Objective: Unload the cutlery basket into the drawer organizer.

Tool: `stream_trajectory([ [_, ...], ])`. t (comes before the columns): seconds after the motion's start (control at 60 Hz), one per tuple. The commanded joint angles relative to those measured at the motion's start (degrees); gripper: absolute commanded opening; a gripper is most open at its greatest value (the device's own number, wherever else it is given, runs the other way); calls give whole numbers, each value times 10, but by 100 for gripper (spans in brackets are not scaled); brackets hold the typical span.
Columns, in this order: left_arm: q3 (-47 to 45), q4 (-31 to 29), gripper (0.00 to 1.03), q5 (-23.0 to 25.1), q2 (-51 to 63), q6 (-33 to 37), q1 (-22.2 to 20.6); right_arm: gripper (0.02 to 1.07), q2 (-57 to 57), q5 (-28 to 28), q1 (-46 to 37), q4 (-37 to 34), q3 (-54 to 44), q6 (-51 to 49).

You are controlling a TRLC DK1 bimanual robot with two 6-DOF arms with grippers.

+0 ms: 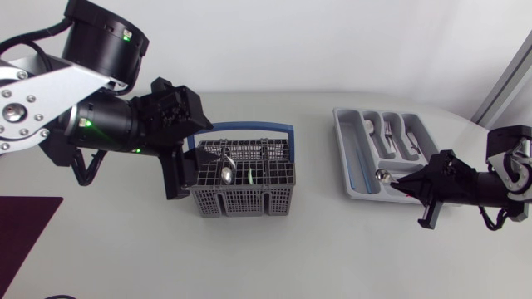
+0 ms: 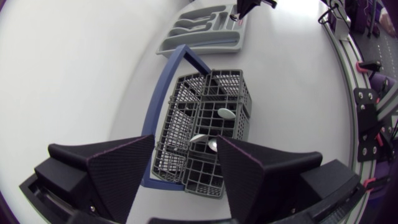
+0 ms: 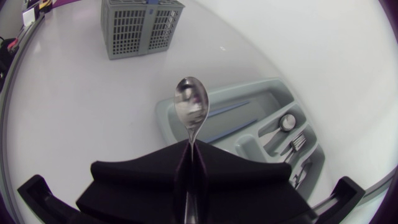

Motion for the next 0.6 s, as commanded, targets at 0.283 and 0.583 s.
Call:
stream_trajectory([
  [0.283, -61, 11, 87, 16, -7, 127, 10, 8, 203, 29, -52, -106, 188, -169],
  [0.583, -74, 7, 87, 27, 5, 214, 13, 8, 259, 83, -60, -168, 243, -250],
])
